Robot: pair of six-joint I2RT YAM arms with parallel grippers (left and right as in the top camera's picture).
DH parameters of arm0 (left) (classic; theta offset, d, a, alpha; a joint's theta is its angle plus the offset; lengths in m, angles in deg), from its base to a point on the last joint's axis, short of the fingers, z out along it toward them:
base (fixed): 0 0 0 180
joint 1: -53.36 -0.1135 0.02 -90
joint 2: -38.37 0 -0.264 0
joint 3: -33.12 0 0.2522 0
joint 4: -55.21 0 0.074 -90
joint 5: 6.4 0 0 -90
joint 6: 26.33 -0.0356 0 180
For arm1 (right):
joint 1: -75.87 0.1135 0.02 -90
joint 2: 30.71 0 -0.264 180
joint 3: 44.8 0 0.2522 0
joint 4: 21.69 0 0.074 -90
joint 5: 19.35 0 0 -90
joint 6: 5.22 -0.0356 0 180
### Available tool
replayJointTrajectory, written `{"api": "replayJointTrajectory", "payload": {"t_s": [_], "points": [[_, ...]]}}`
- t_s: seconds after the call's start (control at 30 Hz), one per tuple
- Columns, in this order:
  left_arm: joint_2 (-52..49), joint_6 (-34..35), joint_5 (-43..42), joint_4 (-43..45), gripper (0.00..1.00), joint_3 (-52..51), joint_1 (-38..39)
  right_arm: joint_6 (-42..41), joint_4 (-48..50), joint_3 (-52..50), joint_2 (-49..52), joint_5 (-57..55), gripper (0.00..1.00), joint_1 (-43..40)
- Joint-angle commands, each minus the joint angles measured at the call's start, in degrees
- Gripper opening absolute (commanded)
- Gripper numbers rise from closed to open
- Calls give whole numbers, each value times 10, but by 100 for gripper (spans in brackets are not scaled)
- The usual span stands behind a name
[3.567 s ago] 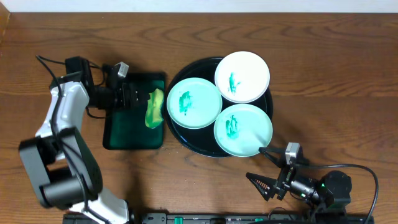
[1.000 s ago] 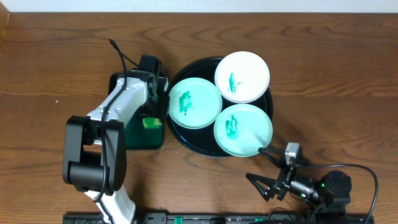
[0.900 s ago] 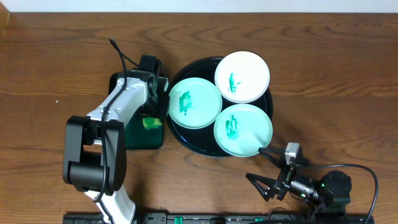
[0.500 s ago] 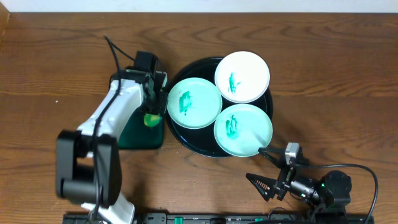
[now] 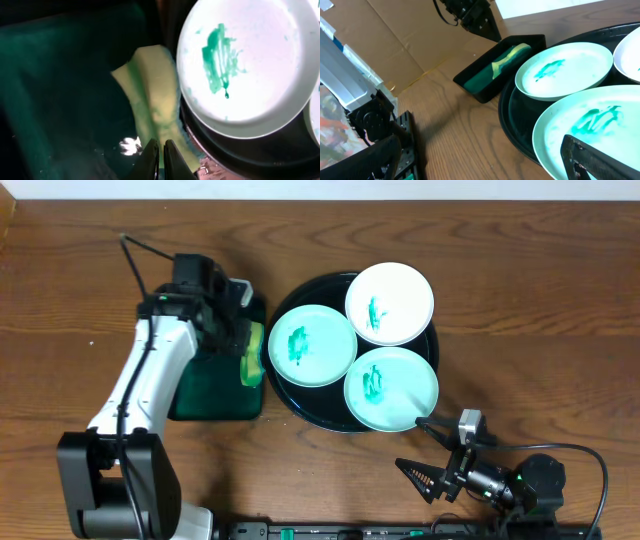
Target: Clean dirty plates on tray and stack at the side
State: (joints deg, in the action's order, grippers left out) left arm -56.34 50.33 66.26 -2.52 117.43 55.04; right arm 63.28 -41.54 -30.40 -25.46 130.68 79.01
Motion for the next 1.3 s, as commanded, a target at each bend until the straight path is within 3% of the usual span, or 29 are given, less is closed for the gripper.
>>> {"api": "replayJointTrajectory", "payload": {"t_s": [0.0, 0.1, 0.5, 1.27], "points": [[0, -28, -58, -10, 7, -1, -13, -3, -6, 5, 1, 7, 99, 3], [-1, -30, -93, -9, 8, -1, -7, -3, -6, 5, 1, 7, 99, 3], [-47, -29, -94, -1, 8, -1, 43, -3, -6, 5, 1, 11, 99, 3], [-80, -29, -27, 0, 7, -2, 41, -3, -8, 5, 1, 20, 99, 3]]}}
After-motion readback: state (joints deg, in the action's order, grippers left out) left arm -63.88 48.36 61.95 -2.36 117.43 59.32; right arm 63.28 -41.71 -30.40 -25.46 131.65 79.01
